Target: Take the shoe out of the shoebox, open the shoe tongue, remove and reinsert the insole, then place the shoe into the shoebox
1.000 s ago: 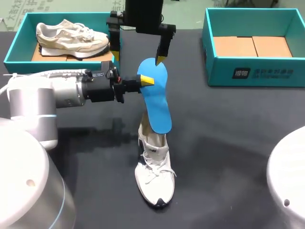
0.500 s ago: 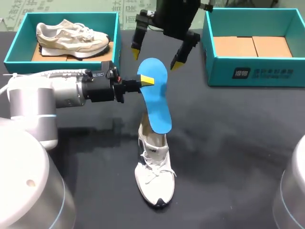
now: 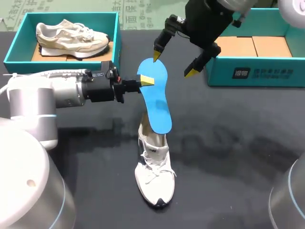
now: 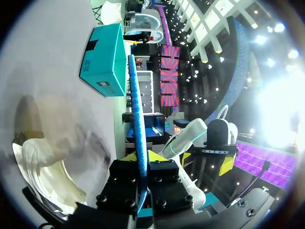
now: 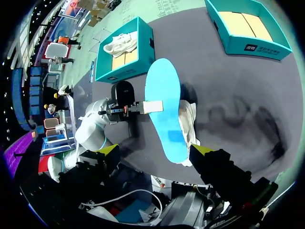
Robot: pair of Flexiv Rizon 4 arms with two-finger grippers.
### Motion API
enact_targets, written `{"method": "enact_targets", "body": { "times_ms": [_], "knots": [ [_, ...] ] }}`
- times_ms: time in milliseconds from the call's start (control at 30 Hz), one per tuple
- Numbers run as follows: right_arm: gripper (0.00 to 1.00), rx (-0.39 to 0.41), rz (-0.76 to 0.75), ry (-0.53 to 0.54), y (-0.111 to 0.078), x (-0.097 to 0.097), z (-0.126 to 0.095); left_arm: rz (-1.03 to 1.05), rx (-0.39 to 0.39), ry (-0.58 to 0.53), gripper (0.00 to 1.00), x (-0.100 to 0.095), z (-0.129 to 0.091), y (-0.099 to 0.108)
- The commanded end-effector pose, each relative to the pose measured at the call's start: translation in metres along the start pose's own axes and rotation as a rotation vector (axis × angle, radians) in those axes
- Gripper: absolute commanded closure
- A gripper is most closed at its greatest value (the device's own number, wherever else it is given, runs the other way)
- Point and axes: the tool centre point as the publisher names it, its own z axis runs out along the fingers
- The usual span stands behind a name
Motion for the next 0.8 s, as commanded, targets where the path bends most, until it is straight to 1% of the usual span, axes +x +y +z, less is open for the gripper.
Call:
{"method": "enact_targets", "body": {
  "times_ms": [33, 133, 167, 233, 367, 400, 533, 567, 667, 733, 800],
  "knots": [
    [0.00, 0.002, 0.014, 0.485, 0.001, -0.015, 0.010, 0.000, 0.000, 0.000, 1.00, 0.000, 0.000, 0.000],
    [0.00, 0.004, 0.011, 0.551, 0.003, -0.021, 0.014, 0.000, 0.000, 0.000, 1.00, 0.000, 0.000, 0.000],
    [0.00, 0.011, 0.016, 0.548, 0.004, -0.022, 0.016, 0.000, 0.000, 0.000, 1.00, 0.000, 0.000, 0.000],
    [0.00, 0.019, 0.013, 0.584, 0.006, -0.027, 0.020, 0.000, 0.000, 0.000, 1.00, 0.000, 0.000, 0.000],
    [0.00, 0.012, 0.029, 0.631, 0.006, -0.034, 0.025, 0.000, 0.000, 0.000, 1.00, 0.000, 0.000, 0.000],
    [0.00, 0.007, 0.015, 0.660, 0.006, -0.036, 0.026, 0.000, 0.000, 0.000, 1.00, 0.000, 0.000, 0.000],
    [0.00, 0.009, 0.001, 0.704, 0.005, -0.040, 0.027, 0.000, 0.000, 0.000, 1.00, 0.000, 0.000, 0.000],
    [0.00, 0.011, 0.010, 0.702, 0.006, -0.043, 0.027, 0.000, 0.000, 0.000, 1.00, 0.000, 0.000, 0.000],
    [0.00, 0.006, 0.002, 0.742, 0.006, -0.050, 0.029, 0.000, 0.000, 0.000, 1.00, 0.000, 0.000, 0.000],
    [0.00, -0.005, -0.023, 0.792, 0.007, -0.055, 0.030, 0.000, 0.000, 0.000, 1.00, 0.000, 0.000, 0.000],
    [0.00, -0.002, -0.023, 0.800, 0.009, -0.059, 0.032, 0.000, 0.000, 0.000, 1.00, 0.000, 0.000, 0.000]
  ]
}}
